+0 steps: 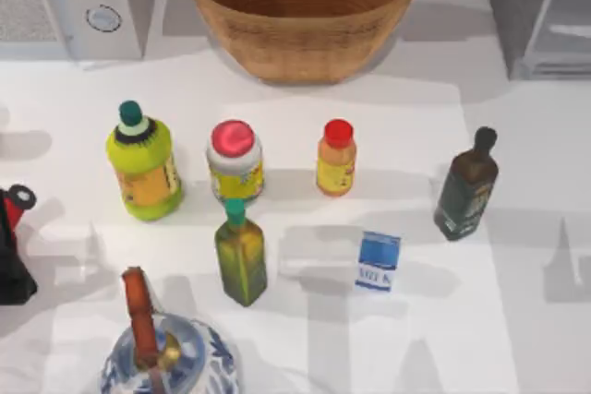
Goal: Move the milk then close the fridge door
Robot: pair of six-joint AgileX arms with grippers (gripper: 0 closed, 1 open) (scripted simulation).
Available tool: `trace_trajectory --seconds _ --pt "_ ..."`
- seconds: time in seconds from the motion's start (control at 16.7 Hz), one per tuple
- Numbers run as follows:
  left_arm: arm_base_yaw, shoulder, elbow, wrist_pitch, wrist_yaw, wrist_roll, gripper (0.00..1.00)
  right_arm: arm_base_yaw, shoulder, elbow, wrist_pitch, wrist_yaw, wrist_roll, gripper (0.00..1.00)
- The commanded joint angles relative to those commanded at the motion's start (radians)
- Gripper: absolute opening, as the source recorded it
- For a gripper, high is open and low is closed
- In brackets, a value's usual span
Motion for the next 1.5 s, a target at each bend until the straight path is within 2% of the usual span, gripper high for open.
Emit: trace_trajectory --seconds 0.18,0.3,0.66,0.9,1.2,1.38,1.5 --pt "0.000 0.000 0.000 0.000 0.000 0.000 1.00 0.012 0.010 0.002 0.010 0.013 0.000 1.00" --pt "0.000 0.000 0.000 0.000 0.000 0.000 1.00 0.061 0.053 0.006 0.054 0.065 -0.001 1.00" --pt "0.000 0.000 0.000 0.000 0.000 0.000 1.00 0.382 0.312 0.016 0.308 0.390 0.004 1.00" --pt "0.000 0.000 0.000 0.000 0.000 0.000 1.00 0.552 0.464 0.010 0.433 0.548 0.011 1.00" --pt "0.000 0.000 0.000 0.000 0.000 0.000 1.00 0.814 0.672 0.017 0.629 0.812 0.015 1.00" --pt "0.000 0.000 0.000 0.000 0.000 0.000 1.00 0.904 0.751 0.023 0.712 0.907 0.017 1.00" --pt "0.000 0.000 0.000 0.000 0.000 0.000 1.00 0.924 0.768 0.024 0.730 0.928 0.018 1.00"
